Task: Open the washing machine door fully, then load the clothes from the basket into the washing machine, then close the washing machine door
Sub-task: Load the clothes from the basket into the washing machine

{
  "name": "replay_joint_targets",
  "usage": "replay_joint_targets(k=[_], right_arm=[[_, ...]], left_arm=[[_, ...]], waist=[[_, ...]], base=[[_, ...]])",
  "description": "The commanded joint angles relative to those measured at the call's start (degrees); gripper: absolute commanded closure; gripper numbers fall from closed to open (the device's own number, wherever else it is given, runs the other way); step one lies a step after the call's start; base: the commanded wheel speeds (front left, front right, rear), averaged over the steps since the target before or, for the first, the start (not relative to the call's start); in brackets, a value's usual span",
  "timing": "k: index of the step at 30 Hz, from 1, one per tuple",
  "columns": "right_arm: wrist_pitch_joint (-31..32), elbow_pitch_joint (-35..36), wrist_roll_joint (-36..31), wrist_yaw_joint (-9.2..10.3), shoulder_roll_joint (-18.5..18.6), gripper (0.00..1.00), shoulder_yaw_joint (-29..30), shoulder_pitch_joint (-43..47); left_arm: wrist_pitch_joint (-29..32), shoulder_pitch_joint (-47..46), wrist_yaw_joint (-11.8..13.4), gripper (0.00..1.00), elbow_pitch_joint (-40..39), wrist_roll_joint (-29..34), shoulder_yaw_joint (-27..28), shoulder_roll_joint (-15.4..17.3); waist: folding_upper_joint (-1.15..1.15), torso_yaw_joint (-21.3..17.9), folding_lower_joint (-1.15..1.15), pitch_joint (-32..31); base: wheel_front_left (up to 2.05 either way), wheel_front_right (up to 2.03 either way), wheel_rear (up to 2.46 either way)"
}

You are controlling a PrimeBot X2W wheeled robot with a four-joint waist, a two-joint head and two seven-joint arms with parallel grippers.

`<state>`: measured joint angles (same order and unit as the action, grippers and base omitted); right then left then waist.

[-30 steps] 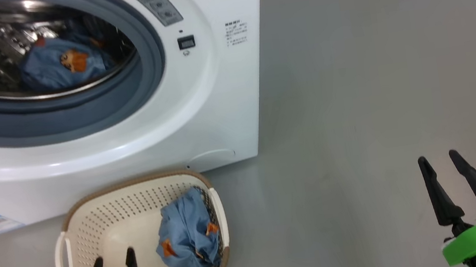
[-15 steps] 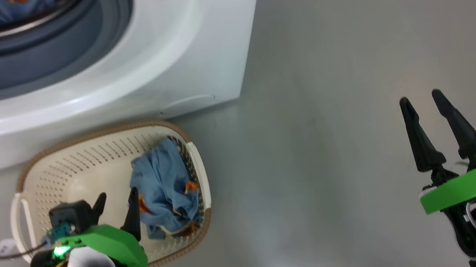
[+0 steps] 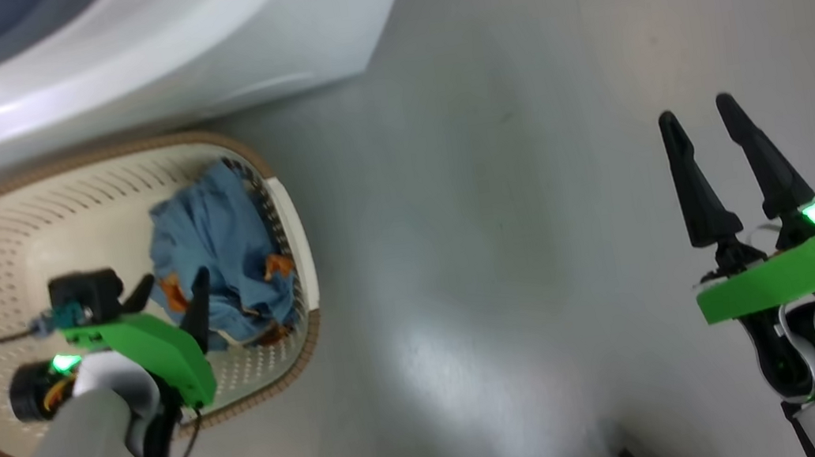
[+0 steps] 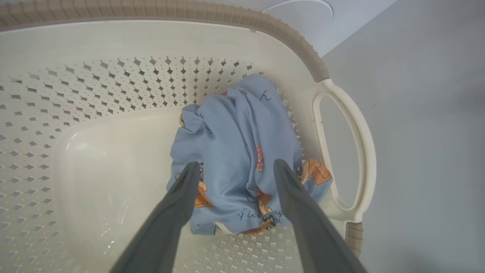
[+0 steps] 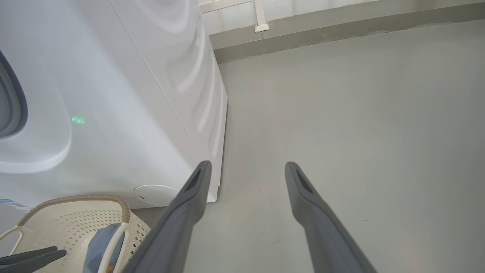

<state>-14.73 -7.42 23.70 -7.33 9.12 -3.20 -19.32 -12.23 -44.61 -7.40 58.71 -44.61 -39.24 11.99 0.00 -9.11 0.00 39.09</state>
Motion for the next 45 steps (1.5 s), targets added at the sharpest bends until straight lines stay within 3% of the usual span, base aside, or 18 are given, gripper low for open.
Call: replay_joint_targets(k=[1, 23, 24, 25, 26, 27, 40, 45], right_arm=[[-0.27, 1.57, -0.97, -0.16, 0.06, 0.0, -1.41, 0.2], [-0.27, 4.1, -1.84, -0.16, -0.84, 0.0, -2.83, -1.51], [-0.27, 4.18, -1.87, -0.16, -0.85, 0.0, -2.85, -1.51], [-0.27, 4.23, -1.89, -0.16, -0.85, 0.0, -2.84, -1.52], [-0.27, 4.26, -1.91, -0.16, -0.85, 0.0, -2.83, -1.51], [-0.27, 4.29, -1.92, -0.16, -0.83, 0.0, -2.8, -1.5], [-0.27, 4.0, -2.14, -0.16, -0.32, 0.0, -1.68, -0.99], [-0.27, 2.97, -1.94, -0.16, -0.03, 0.0, -0.89, -0.36]], left_arm=[[0.22, -0.89, -0.09, 0.0, -0.65, -1.43, -0.37, 2.48], [2.96, -10.71, -0.09, 0.0, -3.81, -20.35, -20.04, 8.32], [3.03, -11.0, -0.09, 0.03, -4.04, -20.94, -20.86, 8.61], [2.9, -11.31, -0.09, 0.54, -4.15, -21.49, -21.6, 8.85], [2.58, -11.54, -0.09, 0.85, -4.35, -22.23, -22.13, 9.0], [2.31, -11.74, -0.09, 1.0, -4.44, -22.99, -22.62, 9.12], [-2.32, -11.36, -0.09, 1.0, -5.03, -30.43, -24.94, 8.45], [-2.73, -9.24, -0.09, 1.0, -4.99, -30.32, -19.21, 8.24]], waist=[[0.0, -1.61, 0.0, 4.02], [0.0, -3.93, 0.0, 11.32], [0.0, -3.98, 0.0, 11.41], [0.0, -4.01, 0.0, 11.43], [0.0, -4.03, 0.0, 11.4], [0.0, -4.03, 0.0, 11.34], [0.0, -1.67, 0.0, 7.41], [0.0, -0.02, 0.0, 3.5]], base=[[0.0, 0.0, 0.0], [0.0, 0.0, 0.0], [0.0, 0.0, 0.0], [0.0, 0.0, 0.0], [0.0, 0.0, 0.0], [0.0, 0.0, 0.0], [0.0, 0.0, 0.0], [0.0, 0.0, 0.0]])
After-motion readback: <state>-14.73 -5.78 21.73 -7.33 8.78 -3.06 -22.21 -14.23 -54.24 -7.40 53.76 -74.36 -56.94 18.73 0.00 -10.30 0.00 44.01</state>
